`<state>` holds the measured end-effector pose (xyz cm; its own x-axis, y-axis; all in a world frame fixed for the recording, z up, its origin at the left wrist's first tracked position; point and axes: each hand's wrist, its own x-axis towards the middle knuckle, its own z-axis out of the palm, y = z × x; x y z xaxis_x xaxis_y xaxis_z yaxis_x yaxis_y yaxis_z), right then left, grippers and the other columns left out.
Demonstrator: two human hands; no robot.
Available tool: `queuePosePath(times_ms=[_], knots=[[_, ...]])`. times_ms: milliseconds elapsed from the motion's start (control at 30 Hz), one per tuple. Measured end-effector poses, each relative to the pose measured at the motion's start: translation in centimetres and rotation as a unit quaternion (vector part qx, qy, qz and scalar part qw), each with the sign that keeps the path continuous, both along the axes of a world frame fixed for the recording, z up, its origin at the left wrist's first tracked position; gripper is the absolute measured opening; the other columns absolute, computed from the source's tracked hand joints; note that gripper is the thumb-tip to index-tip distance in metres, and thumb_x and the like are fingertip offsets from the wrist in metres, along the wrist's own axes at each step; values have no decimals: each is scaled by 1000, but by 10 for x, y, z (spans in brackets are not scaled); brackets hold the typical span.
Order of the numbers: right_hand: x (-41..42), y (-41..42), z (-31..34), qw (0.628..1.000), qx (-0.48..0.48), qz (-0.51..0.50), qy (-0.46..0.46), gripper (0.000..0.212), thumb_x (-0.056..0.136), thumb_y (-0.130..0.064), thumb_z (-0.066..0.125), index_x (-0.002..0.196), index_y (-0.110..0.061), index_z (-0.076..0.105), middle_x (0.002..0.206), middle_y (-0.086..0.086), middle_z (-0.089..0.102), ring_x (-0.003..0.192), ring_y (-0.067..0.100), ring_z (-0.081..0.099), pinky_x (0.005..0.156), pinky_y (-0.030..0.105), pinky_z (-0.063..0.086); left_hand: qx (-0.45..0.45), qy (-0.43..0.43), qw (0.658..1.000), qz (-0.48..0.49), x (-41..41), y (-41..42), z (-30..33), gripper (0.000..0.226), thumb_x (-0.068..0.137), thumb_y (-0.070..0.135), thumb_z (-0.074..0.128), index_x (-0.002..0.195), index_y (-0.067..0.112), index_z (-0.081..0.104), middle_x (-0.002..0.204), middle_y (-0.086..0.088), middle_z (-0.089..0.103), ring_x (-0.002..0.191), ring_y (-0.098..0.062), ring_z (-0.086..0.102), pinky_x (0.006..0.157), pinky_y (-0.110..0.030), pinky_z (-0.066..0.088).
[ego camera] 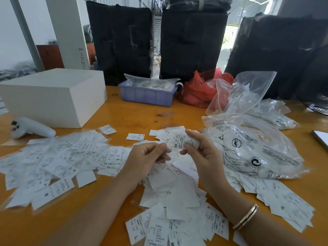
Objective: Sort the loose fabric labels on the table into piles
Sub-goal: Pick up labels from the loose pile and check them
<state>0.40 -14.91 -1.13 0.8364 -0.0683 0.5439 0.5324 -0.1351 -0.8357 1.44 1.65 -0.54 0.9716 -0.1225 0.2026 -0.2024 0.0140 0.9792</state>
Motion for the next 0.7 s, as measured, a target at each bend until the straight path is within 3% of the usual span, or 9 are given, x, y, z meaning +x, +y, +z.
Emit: queuePosePath(times_ms=[300, 500, 700], knots=[[-1, 2, 0, 999, -28, 14, 12, 44, 89, 1, 58, 107, -39, 60, 84, -1, 69, 77, 11, 68, 77, 29, 54, -1, 1, 1000, -1, 0, 1, 0, 28, 74, 42, 59, 78, 18, 73, 71, 0, 74, 67, -9, 69, 61, -12, 51], [1, 0, 0, 999, 41, 28, 13, 41, 90, 3, 56, 109, -33, 62, 82, -7, 70, 77, 12, 68, 75, 19, 52, 3, 2, 1000, -3, 0, 1, 0, 29, 75, 43, 59, 78, 18, 74, 71, 0, 74, 66, -8, 69, 61, -11, 51], [2, 1, -2, 999, -3, 31, 22, 43, 90, 2, 57, 108, -37, 62, 79, -7, 71, 78, 13, 69, 77, 20, 52, 3, 2, 1000, -6, -1, 0, 1, 27, 75, 41, 58, 77, 18, 73, 70, 1, 73, 66, -6, 69, 60, -10, 50]])
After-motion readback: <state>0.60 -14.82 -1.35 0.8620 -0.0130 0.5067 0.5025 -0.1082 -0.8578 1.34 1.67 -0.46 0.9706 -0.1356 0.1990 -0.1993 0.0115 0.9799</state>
